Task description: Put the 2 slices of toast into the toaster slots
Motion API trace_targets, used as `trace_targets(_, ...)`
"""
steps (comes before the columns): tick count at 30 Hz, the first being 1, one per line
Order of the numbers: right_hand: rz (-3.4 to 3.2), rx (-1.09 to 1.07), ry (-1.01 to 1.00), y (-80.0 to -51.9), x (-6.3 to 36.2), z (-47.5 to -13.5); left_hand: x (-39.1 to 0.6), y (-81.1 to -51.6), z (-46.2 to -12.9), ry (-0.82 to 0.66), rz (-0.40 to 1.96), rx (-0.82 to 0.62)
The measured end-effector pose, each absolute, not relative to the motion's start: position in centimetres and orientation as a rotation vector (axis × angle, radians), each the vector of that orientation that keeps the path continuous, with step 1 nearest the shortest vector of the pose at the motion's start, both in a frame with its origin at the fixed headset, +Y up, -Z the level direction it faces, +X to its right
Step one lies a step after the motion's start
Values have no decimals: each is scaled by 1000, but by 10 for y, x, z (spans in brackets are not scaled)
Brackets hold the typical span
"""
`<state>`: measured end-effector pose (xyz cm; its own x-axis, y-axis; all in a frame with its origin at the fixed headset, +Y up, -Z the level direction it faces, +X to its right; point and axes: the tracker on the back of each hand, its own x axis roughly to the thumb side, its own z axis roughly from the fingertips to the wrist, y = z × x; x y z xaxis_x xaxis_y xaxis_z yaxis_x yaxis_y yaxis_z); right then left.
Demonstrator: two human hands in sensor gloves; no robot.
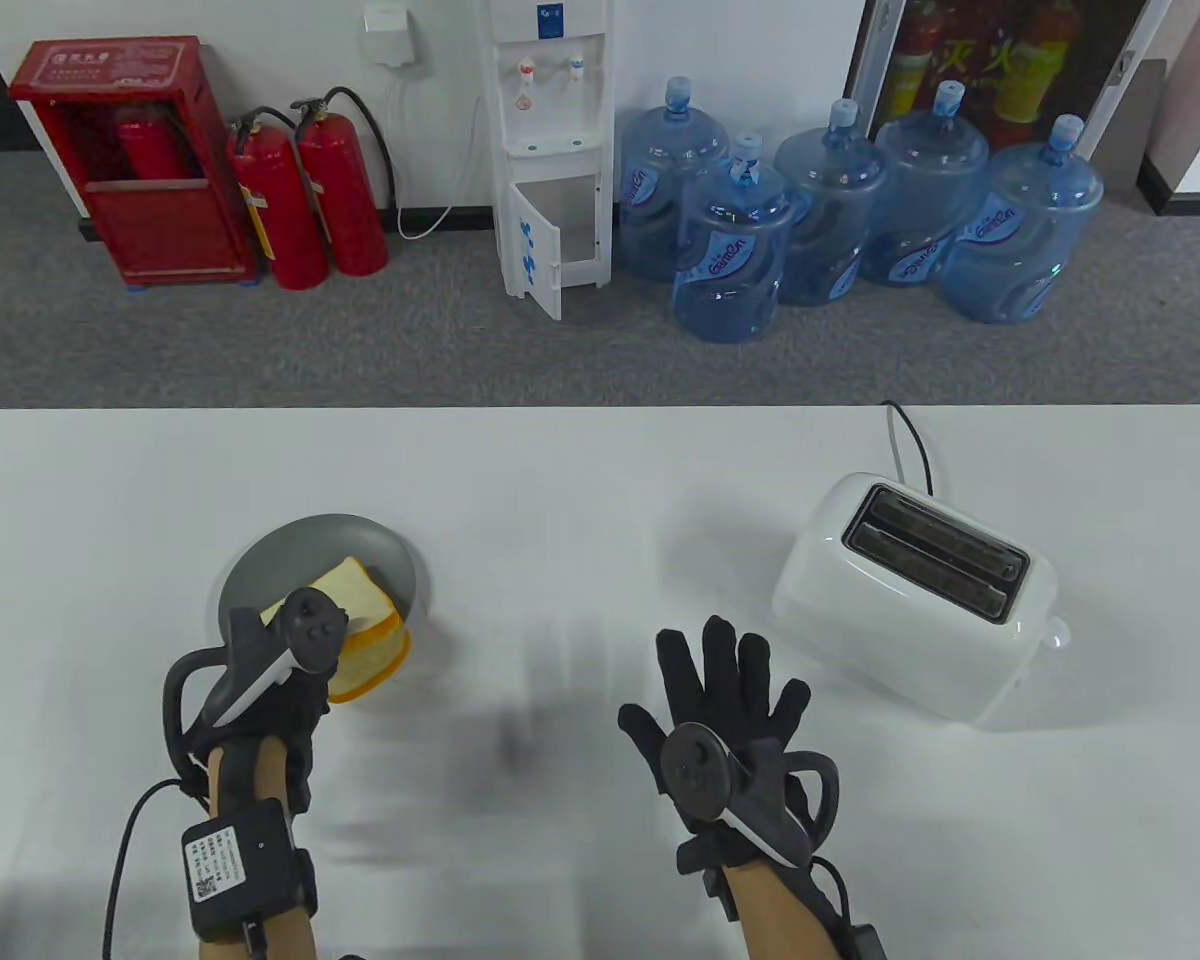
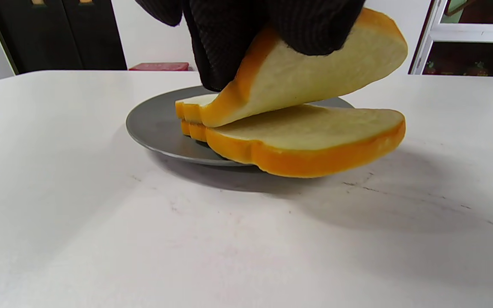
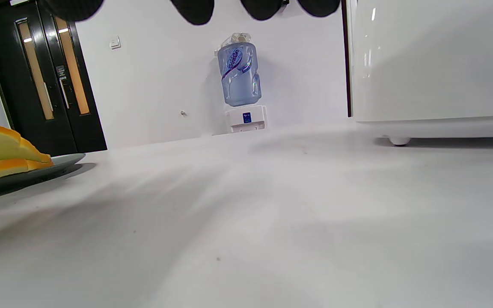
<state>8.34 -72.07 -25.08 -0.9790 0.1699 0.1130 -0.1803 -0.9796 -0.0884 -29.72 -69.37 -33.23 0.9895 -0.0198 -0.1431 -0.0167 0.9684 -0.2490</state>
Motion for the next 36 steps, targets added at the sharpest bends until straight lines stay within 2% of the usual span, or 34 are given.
trace_targets(36, 2959, 153, -151, -720, 84, -251, -315, -676, -335, 232, 29, -34)
